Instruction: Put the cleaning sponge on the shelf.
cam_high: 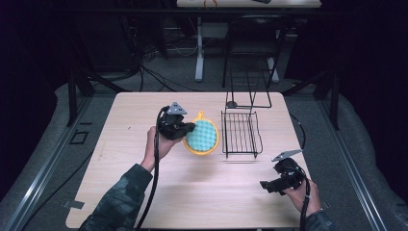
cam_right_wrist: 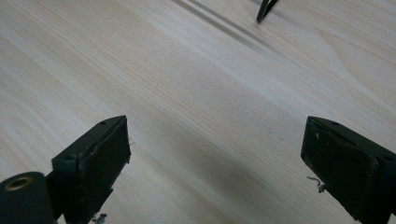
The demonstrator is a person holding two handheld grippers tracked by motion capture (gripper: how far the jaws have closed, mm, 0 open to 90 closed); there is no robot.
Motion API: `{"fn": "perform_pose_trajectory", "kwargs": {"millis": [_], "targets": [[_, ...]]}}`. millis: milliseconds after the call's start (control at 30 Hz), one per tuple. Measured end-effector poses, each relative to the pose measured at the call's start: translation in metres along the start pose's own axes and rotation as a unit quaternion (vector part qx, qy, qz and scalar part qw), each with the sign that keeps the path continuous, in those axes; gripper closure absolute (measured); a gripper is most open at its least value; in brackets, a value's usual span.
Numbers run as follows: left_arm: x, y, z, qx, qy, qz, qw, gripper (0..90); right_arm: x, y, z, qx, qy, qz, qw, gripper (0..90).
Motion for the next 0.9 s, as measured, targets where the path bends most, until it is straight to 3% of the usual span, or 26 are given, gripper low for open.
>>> {"fn": "perform_pose_trajectory", "kwargs": {"millis": [433,900], "targets": [[0.009,0.013,-0.005,0.01,-0.009,-0.01,0.9999,88.2,0.0,0.0,0.0,0.0,0.001,0.008,1.0,7.3],[0.02,0.021,-0.016,0.01,-0.019,-0.019,0.9996,88.1,-0.003,0.0,0.0,0.004,0.007,-0.001,1.0,7.4]]}}
Point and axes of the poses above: each handheld gripper's, and its own axes: z roughly backward along the jaws, y roughly out of its top, x roughly to its right, the point moved 6 cm from there along -z, roughly forward along the jaws
